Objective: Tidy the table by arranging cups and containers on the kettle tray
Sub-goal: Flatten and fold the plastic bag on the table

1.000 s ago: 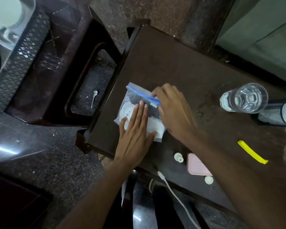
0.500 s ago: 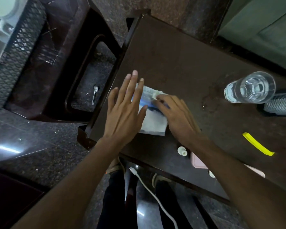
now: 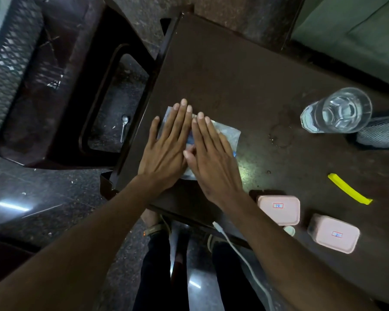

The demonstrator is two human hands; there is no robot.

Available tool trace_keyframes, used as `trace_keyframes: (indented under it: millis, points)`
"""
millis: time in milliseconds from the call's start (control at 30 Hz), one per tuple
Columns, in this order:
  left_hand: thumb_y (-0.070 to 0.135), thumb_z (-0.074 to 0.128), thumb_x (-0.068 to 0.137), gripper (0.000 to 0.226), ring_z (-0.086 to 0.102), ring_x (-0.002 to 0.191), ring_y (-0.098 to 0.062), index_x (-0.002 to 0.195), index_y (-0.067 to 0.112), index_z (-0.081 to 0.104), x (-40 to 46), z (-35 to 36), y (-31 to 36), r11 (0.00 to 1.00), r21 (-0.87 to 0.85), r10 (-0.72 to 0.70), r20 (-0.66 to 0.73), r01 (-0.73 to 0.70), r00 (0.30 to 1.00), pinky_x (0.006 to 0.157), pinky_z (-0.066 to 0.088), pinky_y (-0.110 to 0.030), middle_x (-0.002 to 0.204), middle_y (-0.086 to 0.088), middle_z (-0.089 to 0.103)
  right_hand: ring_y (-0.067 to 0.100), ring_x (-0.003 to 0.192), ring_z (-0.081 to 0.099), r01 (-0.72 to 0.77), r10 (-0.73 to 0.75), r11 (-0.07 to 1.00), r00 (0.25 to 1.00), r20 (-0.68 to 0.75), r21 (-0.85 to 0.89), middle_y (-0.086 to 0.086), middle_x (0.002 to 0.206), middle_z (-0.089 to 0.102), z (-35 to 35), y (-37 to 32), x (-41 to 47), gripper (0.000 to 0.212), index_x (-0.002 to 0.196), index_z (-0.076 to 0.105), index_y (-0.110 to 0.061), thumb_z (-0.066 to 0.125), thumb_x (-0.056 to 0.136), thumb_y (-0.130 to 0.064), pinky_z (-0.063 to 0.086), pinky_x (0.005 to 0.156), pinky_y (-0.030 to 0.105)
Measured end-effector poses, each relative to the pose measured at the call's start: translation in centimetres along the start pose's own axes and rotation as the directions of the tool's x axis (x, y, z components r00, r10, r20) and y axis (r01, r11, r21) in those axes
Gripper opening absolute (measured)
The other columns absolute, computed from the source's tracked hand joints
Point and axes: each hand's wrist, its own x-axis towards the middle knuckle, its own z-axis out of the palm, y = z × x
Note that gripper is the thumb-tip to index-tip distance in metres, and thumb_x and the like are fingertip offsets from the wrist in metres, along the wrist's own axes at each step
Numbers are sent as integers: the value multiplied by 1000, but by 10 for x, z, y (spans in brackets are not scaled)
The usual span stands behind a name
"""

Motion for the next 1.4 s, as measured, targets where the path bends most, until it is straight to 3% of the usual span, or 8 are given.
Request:
trace_keyframes:
  millis: [200, 367, 533, 700, 833, 1000, 1100, 1400]
  points:
    - [49, 15, 111, 72, -5, 164, -19, 168, 11, -7, 1, -3, -2, 998, -58, -4, 7, 4, 1000, 130, 13, -53, 177, -6, -12, 17, 162, 0, -35, 37, 998, 999, 35, -59, 6, 175, -3, -5, 25, -18, 76, 166, -1, -11, 19, 108, -57, 18, 130, 39]
    - [48, 14, 112, 69, -12, 163, -13, 168, 15, -10, 4, -23, -6, 979, -204, 19, 78, -3, 997, 130, 8, -53, 176, 0, -17, 17, 161, 10, -116, 118, 978, 993, -1, 171, 7, 174, 11, -26, 22, -12, 66, 165, 13, -10, 30, 110, -43, 21, 129, 38]
    - [34, 47, 107, 74, -3, 164, -14, 170, 19, 10, 14, -44, -22, 979, -192, 67, 0, -66, 998, 129, 7, -54, 178, -1, -6, 29, 137, 52, -102, 133, 969, 983, -128, 224, 12, 149, 55, -40, 32, 15, 59, 152, 45, -7, 66, 98, -20, 41, 113, 44]
    - [33, 67, 96, 67, -1, 165, -15, 157, 22, 41, 30, -49, -29, 987, -137, 99, 75, -88, 992, 127, 9, -57, 178, -3, -2, 29, 125, 51, -91, 91, 988, 996, 9, 125, 9, 136, 53, -41, 34, 26, 64, 146, 50, -16, 75, 89, -31, 42, 103, 42]
    - [27, 76, 88, 46, 14, 163, -19, 128, 17, 56, 33, -50, -27, 985, -113, 131, 12, -129, 991, 126, 15, -53, 175, -8, 20, 27, 118, 50, -72, 68, 994, 997, 48, 80, 7, 126, 54, -45, 33, 33, 48, 129, 58, -20, 77, 87, -34, 40, 101, 41]
    - [23, 80, 85, 43, 45, 150, -26, 119, 10, 57, 30, -56, -22, 983, -8, 181, -41, -181, 983, 121, 24, -49, 149, -13, 58, 27, 108, 55, 2, -2, 1000, 999, 50, 0, 9, 117, 57, -58, 21, 39, 23, 115, 64, -16, 70, 94, -23, 47, 94, 41]
    - [31, 81, 82, 57, 62, 132, -25, 128, 14, 52, 18, -56, -21, 981, -61, 179, -76, -184, 981, 118, 28, -45, 135, -7, 68, 26, 100, 57, 37, -38, 998, 999, -11, -42, 9, 115, 57, -62, 13, 32, 17, 114, 60, -14, 61, 97, -15, 50, 88, 40]
    - [6, 61, 95, 57, 45, 151, -31, 151, 2, 53, -17, -31, -11, 977, 34, 212, -34, -211, 977, 117, 38, -50, 161, -19, 46, 27, 100, 56, 86, -94, 990, 993, -65, -115, 8, 119, 58, -37, 4, -20, 32, 122, 55, -14, 60, 92, -5, 44, 83, 39]
